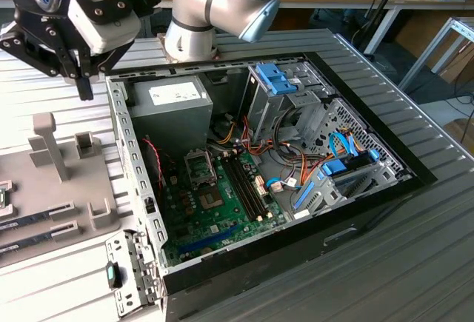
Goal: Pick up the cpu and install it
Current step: 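Reach for the cpu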
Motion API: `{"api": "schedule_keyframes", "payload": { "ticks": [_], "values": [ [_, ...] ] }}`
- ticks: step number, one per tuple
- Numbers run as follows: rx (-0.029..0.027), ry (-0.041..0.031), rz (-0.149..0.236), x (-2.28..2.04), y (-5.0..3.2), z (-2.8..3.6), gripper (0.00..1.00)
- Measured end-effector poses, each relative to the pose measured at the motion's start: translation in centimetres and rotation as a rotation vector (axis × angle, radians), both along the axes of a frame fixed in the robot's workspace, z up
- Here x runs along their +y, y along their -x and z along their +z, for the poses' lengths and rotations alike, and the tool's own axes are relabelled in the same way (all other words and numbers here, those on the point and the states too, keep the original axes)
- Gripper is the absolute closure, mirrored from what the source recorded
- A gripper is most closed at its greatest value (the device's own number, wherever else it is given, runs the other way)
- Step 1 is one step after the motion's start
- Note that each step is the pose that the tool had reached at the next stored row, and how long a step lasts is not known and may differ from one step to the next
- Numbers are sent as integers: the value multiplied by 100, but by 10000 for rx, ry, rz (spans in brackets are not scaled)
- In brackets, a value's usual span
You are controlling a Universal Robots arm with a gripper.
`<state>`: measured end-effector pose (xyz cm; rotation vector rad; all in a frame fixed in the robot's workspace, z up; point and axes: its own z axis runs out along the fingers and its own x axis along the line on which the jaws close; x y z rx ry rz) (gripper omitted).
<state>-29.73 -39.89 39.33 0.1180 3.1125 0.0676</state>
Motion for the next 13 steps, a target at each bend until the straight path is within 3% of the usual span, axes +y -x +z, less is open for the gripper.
{"api": "schedule_keyframes", "payload": {
  "ticks": [13],
  "values": [
    [0, 0, 0, 0, 121, 0, 89]
  ]
}}
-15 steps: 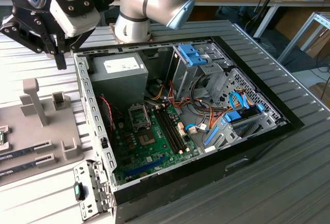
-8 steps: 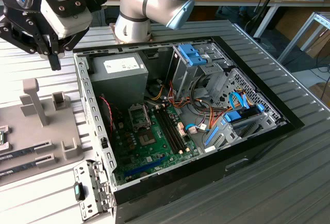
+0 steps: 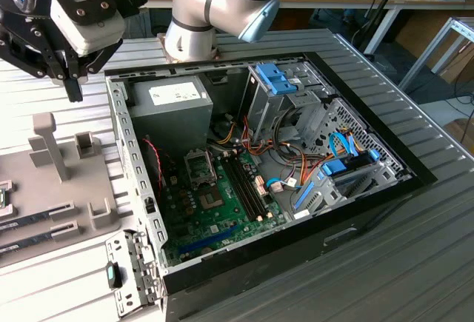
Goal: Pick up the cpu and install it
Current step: 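Reach for the cpu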
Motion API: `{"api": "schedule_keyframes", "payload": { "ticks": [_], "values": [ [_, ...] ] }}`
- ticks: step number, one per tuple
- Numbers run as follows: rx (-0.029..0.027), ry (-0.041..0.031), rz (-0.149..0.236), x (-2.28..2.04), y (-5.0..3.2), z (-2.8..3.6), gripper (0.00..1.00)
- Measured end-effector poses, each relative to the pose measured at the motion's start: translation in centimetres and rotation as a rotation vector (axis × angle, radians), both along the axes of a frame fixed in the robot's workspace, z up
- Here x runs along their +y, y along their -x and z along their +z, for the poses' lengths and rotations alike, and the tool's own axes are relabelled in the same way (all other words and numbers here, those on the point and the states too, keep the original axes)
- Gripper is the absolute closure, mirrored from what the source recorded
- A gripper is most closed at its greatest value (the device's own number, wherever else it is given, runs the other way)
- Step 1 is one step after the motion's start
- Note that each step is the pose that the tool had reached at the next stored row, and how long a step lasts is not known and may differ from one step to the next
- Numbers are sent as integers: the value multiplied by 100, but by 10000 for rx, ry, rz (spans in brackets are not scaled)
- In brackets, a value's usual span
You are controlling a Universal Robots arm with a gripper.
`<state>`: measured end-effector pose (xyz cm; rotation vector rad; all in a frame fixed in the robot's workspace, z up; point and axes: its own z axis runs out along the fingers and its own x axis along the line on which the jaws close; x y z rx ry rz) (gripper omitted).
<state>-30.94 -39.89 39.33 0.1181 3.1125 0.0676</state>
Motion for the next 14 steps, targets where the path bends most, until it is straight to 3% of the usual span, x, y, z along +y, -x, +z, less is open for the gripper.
{"api": "schedule_keyframes", "payload": {
  "ticks": [14],
  "values": [
    [0, 0, 1, 0, 139, 0, 89]
  ]
}}
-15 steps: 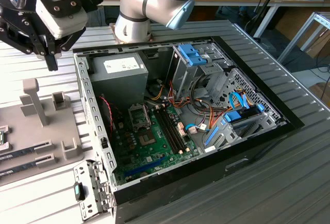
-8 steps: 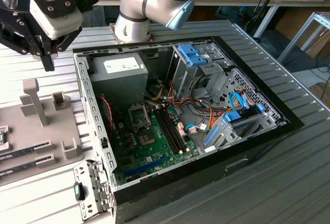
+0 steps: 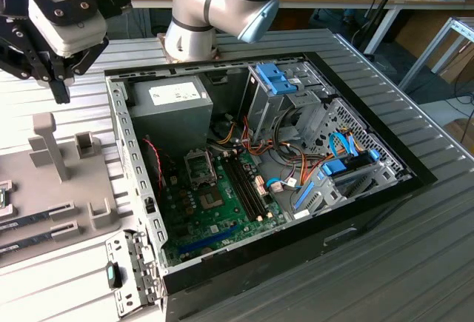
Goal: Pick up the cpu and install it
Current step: 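Reach for the cpu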
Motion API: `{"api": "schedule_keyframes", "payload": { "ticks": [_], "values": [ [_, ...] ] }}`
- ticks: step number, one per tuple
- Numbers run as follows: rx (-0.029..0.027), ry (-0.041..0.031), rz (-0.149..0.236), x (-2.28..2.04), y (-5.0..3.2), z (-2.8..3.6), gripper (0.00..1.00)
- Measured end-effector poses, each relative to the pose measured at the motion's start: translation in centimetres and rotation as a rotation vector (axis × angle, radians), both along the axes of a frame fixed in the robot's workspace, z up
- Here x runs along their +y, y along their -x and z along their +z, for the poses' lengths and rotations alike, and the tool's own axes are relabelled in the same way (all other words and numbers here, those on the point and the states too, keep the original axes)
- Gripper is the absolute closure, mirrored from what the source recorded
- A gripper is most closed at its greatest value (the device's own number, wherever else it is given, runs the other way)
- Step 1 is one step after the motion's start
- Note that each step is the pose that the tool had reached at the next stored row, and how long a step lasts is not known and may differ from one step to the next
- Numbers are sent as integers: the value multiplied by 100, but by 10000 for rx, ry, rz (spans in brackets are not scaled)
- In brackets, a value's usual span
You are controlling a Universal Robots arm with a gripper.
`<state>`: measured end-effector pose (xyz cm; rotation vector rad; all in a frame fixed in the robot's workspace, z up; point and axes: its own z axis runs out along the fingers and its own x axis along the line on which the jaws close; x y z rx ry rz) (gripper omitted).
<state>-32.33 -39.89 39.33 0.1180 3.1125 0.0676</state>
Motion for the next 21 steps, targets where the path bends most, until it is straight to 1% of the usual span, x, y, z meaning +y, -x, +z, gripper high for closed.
{"api": "schedule_keyframes", "payload": {
  "ticks": [21],
  "values": [
    [0, 0, 0, 0, 199, 0, 89]
  ]
}}
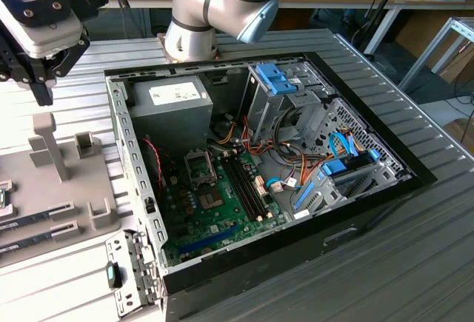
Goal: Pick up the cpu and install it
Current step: 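Reach for the cpu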
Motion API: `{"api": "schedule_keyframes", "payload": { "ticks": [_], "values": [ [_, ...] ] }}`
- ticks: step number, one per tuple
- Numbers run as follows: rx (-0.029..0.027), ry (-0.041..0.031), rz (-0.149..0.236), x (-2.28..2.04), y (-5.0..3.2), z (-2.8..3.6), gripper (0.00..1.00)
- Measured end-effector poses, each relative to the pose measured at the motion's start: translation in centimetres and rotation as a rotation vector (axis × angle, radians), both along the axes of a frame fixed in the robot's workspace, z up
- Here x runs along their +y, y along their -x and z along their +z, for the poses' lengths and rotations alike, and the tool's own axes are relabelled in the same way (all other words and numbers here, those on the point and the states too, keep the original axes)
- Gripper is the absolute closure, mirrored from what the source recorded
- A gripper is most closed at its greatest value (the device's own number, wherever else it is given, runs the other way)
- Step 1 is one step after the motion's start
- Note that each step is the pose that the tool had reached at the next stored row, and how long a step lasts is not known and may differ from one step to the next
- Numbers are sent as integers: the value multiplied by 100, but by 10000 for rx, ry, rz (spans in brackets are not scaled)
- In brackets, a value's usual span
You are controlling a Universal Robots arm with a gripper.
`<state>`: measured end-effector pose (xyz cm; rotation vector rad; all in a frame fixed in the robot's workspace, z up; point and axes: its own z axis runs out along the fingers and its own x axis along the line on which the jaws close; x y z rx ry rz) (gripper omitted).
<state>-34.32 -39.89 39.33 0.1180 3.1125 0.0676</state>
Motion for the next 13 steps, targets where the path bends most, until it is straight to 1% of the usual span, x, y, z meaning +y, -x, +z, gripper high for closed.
{"api": "schedule_keyframes", "payload": {
  "ticks": [13],
  "values": [
    [-1, -1, 0, 0, 115, -1, 89]
  ]
}}
